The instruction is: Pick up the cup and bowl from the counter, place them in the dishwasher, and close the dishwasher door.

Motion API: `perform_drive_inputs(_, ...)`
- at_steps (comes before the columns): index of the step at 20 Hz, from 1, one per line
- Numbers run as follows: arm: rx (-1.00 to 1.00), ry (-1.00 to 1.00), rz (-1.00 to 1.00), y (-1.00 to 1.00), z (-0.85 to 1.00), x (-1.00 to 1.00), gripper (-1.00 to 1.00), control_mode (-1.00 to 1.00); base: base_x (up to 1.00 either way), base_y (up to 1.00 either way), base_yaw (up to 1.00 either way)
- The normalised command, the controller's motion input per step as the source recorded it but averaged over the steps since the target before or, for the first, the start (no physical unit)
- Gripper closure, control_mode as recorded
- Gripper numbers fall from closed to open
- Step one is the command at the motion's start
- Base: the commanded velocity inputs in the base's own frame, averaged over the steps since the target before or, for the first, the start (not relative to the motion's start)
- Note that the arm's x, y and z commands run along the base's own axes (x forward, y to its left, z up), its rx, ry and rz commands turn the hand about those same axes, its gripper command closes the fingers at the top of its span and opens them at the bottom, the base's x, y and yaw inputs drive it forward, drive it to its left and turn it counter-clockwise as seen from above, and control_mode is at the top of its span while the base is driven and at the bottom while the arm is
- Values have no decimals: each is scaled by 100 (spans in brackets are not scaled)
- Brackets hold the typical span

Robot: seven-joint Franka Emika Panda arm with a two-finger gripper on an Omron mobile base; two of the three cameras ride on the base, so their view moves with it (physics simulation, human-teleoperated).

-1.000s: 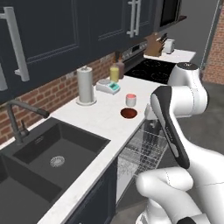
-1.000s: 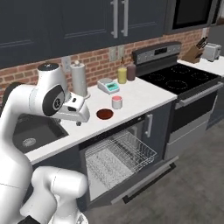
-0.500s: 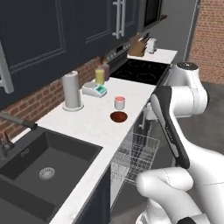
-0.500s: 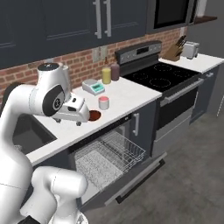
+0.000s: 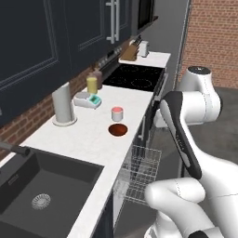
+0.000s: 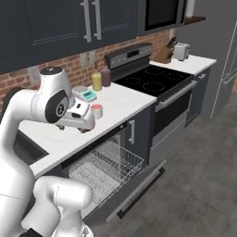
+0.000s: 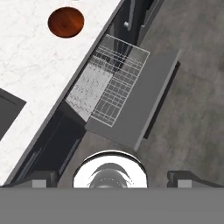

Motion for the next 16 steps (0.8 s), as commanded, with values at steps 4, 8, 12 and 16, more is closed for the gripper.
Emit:
perform_drive_inputs(4, 0, 0, 0, 0, 0, 0, -100, 100, 45, 18, -25)
perform_drive_inputs(8, 0, 0, 0, 0, 0, 0, -100, 100, 42, 28, -22)
perform_drive_inputs(12, 0, 0, 0, 0, 0, 0, -100, 100, 36, 31, -19)
perform_drive_inputs(16, 0, 0, 0, 0, 0, 0, -100, 100, 35, 30, -17)
